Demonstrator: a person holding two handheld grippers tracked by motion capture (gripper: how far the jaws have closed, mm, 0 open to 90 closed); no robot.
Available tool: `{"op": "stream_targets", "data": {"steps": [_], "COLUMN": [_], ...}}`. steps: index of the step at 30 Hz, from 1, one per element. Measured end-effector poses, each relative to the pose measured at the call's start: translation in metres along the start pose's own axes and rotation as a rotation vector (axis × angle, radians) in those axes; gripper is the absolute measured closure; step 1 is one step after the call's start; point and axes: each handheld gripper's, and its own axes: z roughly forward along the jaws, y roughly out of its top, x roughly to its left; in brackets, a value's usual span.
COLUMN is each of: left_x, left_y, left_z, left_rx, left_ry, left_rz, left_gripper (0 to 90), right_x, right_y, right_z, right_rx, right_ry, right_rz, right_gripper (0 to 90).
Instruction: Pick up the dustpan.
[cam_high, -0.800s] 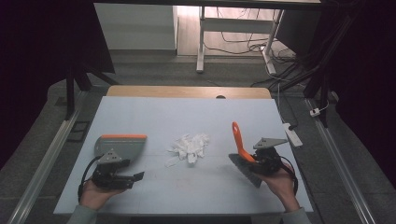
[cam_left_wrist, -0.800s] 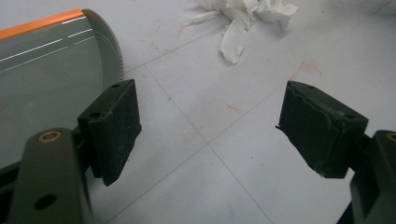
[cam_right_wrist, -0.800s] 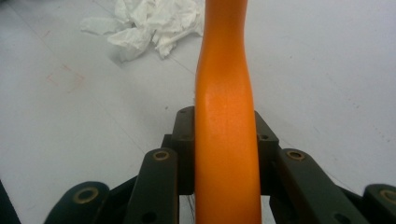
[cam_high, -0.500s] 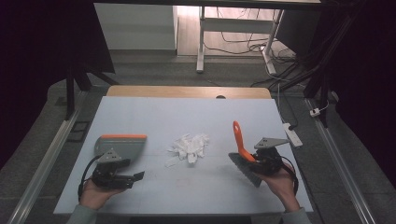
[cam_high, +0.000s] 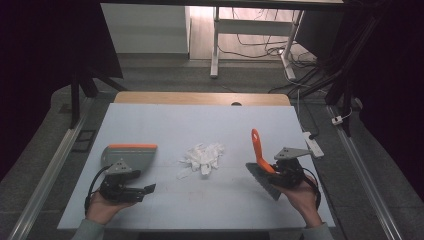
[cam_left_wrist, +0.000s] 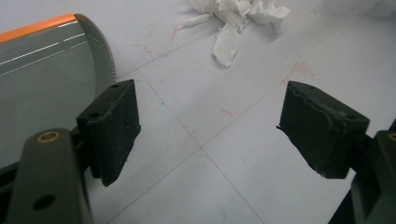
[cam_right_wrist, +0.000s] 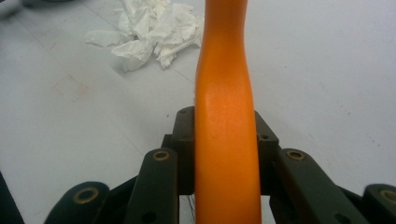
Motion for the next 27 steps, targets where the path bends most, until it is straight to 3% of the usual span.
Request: {"op": "stream_targets", "data": {"steps": [19, 27], "left_x": [-0.008, -0.005], "left_y": [0.015, 0.016], "left_z": [-0.005, -0.008], "left_rx": [0.013, 0.04], "left_ry": [0.041, 0.074], "left_rz": [-0.024, -0.076], "left_gripper": [20.6, 20.1], "right_x": [-0.003, -0.001], "right_y": [-0.001, 0.0], "right_z": [-0.003, -0.003], "right_rx": [-0.019, -0.016], "right_ry": [0.021, 0.019], "right_rz": [0.004, -0.003], "right_gripper": [70.5, 70.4]}}
